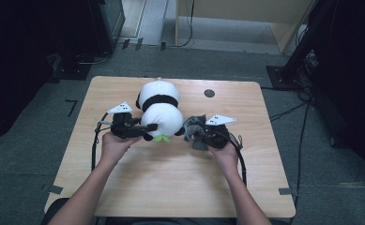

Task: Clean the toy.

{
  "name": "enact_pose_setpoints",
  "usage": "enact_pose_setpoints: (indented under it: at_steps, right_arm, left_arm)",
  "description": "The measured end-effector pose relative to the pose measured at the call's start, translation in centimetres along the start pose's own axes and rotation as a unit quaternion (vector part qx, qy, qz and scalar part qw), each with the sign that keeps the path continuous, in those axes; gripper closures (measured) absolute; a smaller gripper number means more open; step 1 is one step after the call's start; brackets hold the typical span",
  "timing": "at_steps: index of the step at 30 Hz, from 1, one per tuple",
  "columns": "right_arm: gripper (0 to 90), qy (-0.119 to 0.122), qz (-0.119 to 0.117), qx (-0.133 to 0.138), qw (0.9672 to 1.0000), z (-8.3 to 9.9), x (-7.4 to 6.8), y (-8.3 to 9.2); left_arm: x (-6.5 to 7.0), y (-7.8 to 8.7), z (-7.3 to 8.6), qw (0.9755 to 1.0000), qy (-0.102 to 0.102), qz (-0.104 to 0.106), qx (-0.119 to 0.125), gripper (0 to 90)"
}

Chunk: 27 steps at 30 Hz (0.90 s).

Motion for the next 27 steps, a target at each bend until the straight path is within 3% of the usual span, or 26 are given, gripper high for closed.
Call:
enact_pose_setpoints:
  at_steps: [3, 11, 16, 23, 27]
  right_arm:
    - [76.7, -0.009, 0.004, 0.004, 0.9999, -0.2, 0.7, 0.7]
    - [76.3, -0.027, 0.029, 0.015, 0.9991, -0.6, 2.2, 2.5]
    - [76.2, -0.046, 0.039, 0.02, 0.998, -0.6, 3.7, 3.4]
    - [75.9, -0.052, 0.056, 0.017, 0.997, -0.3, 5.1, 3.8]
    - [75.6, -0.052, 0.072, 0.011, 0.996, 0.1, 6.4, 3.8]
  left_arm:
    - [-0.4, 0.1, 0.1, 0.9999, -0.005, -0.013, -0.003, 46.8]
    - [-1.4, 0.8, 0.2, 0.9997, -0.006, -0.02, 0.008, 46.6]
    - [-3.1, 1.8, 0.4, 0.9991, 0.007, -0.038, 0.018, 46.5]
    - [-4.9, 2.8, 0.7, 0.9988, 0.017, -0.043, 0.014, 45.7]
    - [-5.9, 3.3, 0.9, 0.9981, 0.016, -0.057, 0.015, 45.6]
Point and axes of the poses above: each handheld gripper's, and its own axes: y roughly backward along the jaws, z roughly out of its underside, x roughly to its right, the point moved 1 cm from there along -y, roughly forward along the jaws, and after that the axes turned 3 degrees about y, right-handed, at the moved point
